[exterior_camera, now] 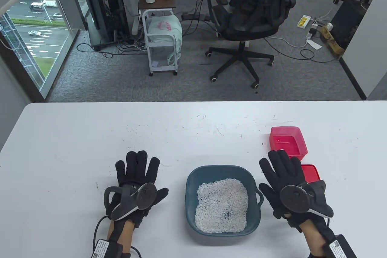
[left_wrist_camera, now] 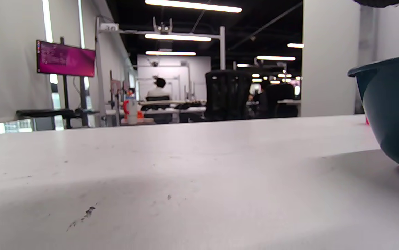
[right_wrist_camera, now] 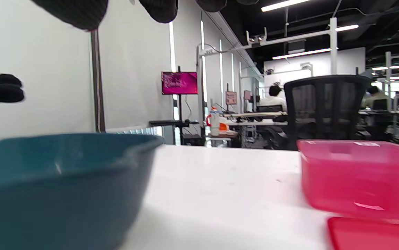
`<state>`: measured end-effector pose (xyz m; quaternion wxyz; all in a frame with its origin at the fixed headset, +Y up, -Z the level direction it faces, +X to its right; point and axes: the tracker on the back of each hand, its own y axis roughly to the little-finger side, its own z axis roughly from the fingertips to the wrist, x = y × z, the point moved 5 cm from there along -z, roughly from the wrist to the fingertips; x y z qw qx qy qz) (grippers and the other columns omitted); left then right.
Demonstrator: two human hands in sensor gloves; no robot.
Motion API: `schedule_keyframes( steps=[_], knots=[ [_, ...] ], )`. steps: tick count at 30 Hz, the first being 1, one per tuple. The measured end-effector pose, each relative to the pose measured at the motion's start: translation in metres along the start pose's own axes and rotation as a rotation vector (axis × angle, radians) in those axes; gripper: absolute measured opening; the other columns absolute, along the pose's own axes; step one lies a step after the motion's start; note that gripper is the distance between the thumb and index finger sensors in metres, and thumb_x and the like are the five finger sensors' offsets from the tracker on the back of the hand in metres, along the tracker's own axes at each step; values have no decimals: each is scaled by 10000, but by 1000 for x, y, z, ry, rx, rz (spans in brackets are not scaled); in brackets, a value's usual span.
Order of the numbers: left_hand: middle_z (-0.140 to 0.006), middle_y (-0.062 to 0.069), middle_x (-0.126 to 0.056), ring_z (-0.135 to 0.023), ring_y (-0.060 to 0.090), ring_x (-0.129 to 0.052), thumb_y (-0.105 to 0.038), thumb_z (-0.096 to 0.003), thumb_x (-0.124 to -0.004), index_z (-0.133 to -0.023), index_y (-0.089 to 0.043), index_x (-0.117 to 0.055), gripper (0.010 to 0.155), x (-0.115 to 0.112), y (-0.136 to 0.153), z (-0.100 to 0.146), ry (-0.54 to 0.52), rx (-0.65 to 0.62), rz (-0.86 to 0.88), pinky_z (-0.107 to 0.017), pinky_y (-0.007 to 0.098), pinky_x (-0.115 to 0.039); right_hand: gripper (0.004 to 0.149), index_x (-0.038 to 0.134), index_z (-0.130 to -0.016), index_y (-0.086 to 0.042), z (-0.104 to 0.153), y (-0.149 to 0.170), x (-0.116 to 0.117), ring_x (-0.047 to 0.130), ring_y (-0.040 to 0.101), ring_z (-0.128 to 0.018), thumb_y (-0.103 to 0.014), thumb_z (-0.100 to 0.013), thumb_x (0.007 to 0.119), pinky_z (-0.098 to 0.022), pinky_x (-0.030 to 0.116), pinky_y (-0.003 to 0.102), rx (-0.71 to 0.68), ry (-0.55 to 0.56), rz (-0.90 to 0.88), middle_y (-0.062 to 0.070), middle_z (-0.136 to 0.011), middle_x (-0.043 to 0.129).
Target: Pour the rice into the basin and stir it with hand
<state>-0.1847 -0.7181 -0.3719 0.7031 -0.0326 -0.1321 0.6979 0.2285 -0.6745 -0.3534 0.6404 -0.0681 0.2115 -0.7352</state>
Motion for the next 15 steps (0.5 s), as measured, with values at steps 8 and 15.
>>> schedule_keyframes(
  steps=[8,15],
  knots=[
    [-1192,132,-50,-1099,488,-85,-763,-329,-618,-1163,-308,-280,1008,-15,-12,-9,45,2,0,-741,768,-205,733,604,-1018,-183,8,27,23,489,489,-985,-511,-375,731,-635,454,744,58,-58,-21,211,-1085,508],
    [-1192,151,-72,-1096,500,-106,-753,-336,-626,-1162,-293,-303,999,-19,-14,-7,51,-5,13,-735,771,-217,722,627,-1007,-164,11,30,24,525,494,-971,-501,-377,732,-629,476,739,67,-53,-48,219,-1070,547]
  ],
)
